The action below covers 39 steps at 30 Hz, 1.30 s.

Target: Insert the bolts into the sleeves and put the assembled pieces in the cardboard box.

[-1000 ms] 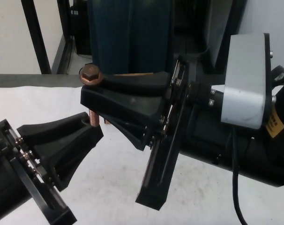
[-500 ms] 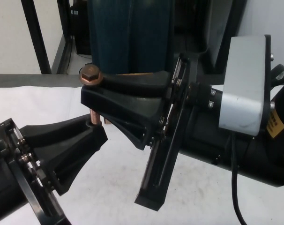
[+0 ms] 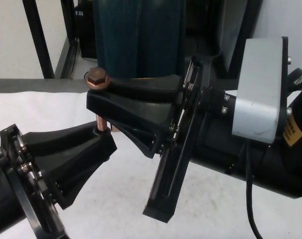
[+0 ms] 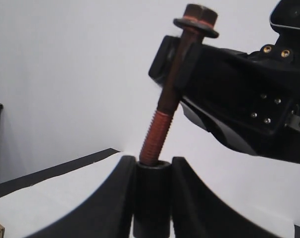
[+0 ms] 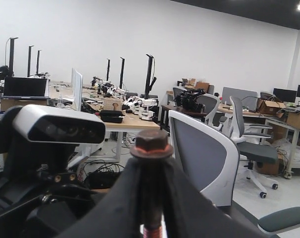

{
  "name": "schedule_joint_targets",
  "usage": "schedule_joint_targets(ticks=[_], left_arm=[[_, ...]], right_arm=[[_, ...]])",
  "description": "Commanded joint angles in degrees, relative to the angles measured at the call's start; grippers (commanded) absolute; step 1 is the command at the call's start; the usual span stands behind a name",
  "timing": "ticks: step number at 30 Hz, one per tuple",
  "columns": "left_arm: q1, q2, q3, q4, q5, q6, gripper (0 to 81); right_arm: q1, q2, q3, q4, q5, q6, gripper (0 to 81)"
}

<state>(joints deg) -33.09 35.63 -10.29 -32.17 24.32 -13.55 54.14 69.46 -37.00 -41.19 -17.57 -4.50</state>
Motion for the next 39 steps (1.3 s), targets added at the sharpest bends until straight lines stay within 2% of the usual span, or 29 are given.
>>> schedule_joint_targets(ticks=[1,13,18,26,39], left_arm=[[-0.2,0.0,-0.9,-1.7,0.6,-0.6,0.9],[-0.2,0.0,-0.9,-3.2,0.6,0.5,0.9],[-0.2,0.0,-0.9,-4.1,0.6,1.1,0.9],[-0.2,0.0,-0.9,-4.8,1.6,2.2,0.9],[-0.2,0.0,-1.4,-4.1,2.0,2.4,0.9]], right_arm=[[0.1,-0.3,-0.2,-1.1,0.6,-0.3,0.2],[0.2,-0.3,-0.2,-0.2,0.6,2.1,0.2],[0.2,-0.3,-0.2,0.3,0.6,8.3,0.2],[0.2,-0.3,-0.2,0.7,0.6,13.3,0.2],[0.2,-0.3,-0.2,2.9,0.6,15.6,0.2]])
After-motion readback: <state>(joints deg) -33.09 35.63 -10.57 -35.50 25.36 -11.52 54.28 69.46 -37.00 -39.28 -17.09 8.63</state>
